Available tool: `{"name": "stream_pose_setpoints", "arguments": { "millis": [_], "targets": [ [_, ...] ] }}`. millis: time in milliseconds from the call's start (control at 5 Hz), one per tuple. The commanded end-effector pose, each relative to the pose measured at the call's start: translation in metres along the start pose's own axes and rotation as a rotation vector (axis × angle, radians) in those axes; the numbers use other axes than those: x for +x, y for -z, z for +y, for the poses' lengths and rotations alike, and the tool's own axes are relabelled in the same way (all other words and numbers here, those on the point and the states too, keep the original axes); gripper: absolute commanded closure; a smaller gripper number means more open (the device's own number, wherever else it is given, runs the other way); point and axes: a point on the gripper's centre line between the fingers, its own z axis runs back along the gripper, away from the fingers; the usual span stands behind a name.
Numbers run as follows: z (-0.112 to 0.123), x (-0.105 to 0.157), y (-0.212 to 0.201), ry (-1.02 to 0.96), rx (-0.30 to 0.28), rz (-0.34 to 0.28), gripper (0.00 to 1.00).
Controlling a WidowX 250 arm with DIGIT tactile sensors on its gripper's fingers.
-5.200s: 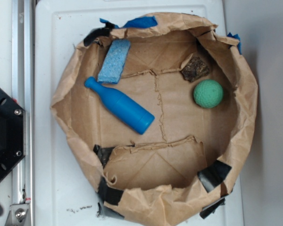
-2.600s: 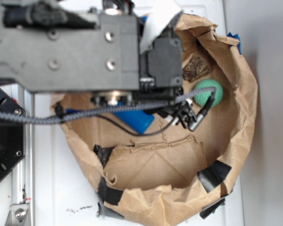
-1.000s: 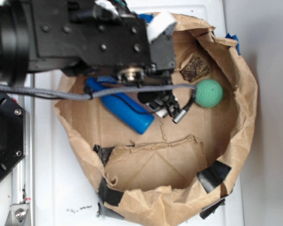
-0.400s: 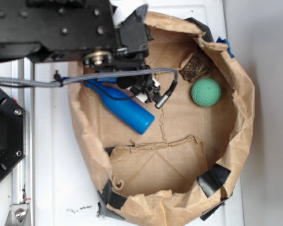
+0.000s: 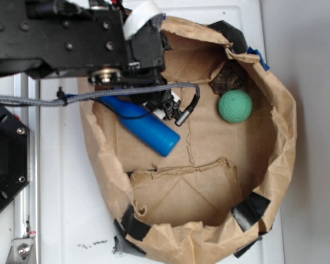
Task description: Grab the blue sponge.
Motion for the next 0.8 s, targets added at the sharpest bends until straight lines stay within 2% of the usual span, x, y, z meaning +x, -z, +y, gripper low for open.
{"name": "stream_pose_setpoints", "arguments": {
  "millis": [0,400,600],
  "targets": [
    [0.01,0.012,0.012,-0.088,-0.013,0.113,0.0],
    [0.014,0.018,0.021,-0.03,-0.031,0.102,0.0],
    [0.02,0.021,0.023,-0.056,0.008,0.098,0.0]
  ]
}}
